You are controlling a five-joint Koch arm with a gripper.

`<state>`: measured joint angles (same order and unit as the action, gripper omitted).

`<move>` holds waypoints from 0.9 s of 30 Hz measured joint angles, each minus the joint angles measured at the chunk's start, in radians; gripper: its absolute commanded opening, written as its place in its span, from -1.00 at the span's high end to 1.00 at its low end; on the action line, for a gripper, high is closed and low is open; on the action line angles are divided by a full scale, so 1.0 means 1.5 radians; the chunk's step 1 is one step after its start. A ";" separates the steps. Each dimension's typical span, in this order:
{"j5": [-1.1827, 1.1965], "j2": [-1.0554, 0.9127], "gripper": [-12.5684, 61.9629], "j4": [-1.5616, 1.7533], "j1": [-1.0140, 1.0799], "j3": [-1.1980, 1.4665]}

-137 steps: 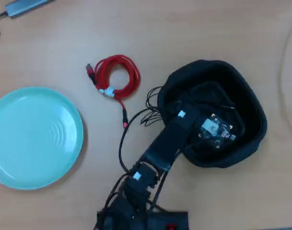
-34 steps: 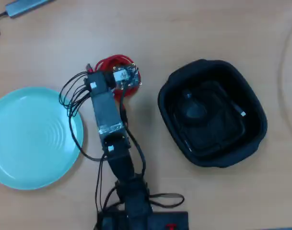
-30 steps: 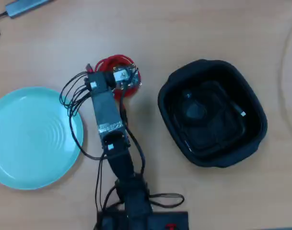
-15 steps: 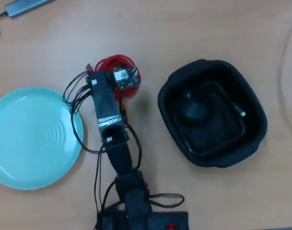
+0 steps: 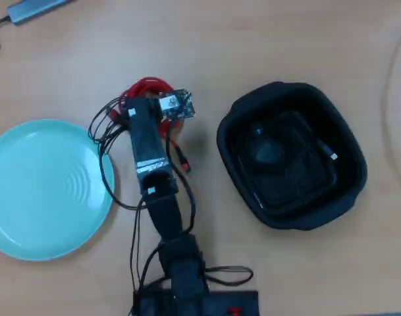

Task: Put a black charging cable in a black bowl and put a red charging cable in a green bowl

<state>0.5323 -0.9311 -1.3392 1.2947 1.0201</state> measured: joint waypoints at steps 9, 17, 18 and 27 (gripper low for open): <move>0.007 0.000 0.87 0.000 0.000 0.000; 0.008 -0.069 0.87 -0.010 0.002 0.003; 0.008 -0.090 0.87 -0.014 0.005 0.003; 0.004 -0.320 0.87 -0.033 0.009 0.004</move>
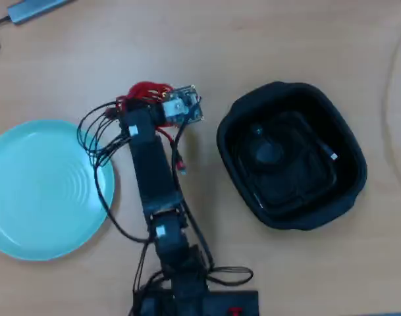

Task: Put a black charging cable in a black bowl and put a red charging cable in a green bowl

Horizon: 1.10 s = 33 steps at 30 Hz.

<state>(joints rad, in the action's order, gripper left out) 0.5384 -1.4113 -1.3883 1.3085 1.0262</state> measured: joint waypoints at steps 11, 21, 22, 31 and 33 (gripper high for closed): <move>0.000 -0.137 0.87 -0.001 -0.085 0.000; -0.041 -0.137 0.87 -0.001 -0.217 0.000; -0.044 -0.137 0.87 -0.001 -0.234 0.000; -0.044 -0.138 0.87 -0.001 -0.394 0.000; -0.044 -0.137 0.87 -0.001 -0.421 0.000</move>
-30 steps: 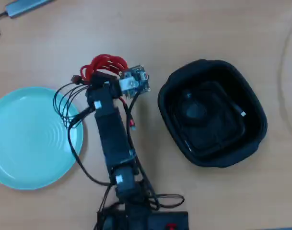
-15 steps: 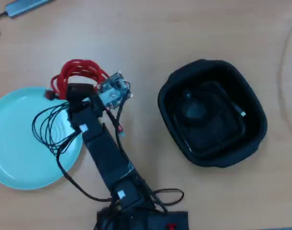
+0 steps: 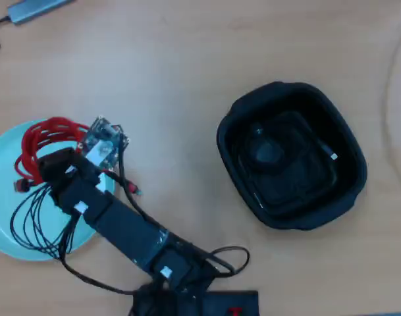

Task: Put a black charging cable in a black bowl and put a red charging cable in a green bowl

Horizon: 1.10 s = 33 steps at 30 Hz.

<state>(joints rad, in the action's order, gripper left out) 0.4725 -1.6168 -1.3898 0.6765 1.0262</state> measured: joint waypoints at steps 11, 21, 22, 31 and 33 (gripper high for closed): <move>0.007 0.082 0.87 0.020 -0.102 0.000; 0.055 0.173 0.82 0.097 -0.111 0.000; 0.055 0.179 0.78 0.101 -0.111 0.001; 0.055 0.220 0.45 0.101 -0.135 0.001; 0.055 0.220 0.35 0.102 -0.135 0.000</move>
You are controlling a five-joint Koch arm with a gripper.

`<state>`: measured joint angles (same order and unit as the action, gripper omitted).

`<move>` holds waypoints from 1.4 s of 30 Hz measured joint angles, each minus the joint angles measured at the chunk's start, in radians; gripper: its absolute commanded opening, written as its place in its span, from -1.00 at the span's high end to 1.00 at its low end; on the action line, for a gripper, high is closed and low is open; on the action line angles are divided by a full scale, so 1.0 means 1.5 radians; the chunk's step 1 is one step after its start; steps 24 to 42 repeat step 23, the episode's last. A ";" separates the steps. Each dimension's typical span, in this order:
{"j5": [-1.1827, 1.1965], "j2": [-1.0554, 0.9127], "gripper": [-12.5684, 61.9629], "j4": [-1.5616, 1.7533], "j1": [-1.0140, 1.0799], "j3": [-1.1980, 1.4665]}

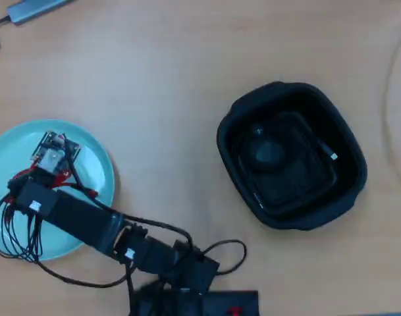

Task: Put a black charging cable in a black bowl and put a red charging cable in a green bowl

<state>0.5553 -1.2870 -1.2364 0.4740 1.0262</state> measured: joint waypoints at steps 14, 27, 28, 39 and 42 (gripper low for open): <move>0.000 0.000 -0.21 0.017 -0.001 -0.001; 0.000 -0.001 -0.22 0.017 -0.001 -0.001; 0.000 -0.001 -0.22 0.017 -0.001 -0.001; 0.000 -0.001 -0.22 0.017 -0.001 -0.001; 0.000 -0.001 -0.22 0.017 -0.001 -0.001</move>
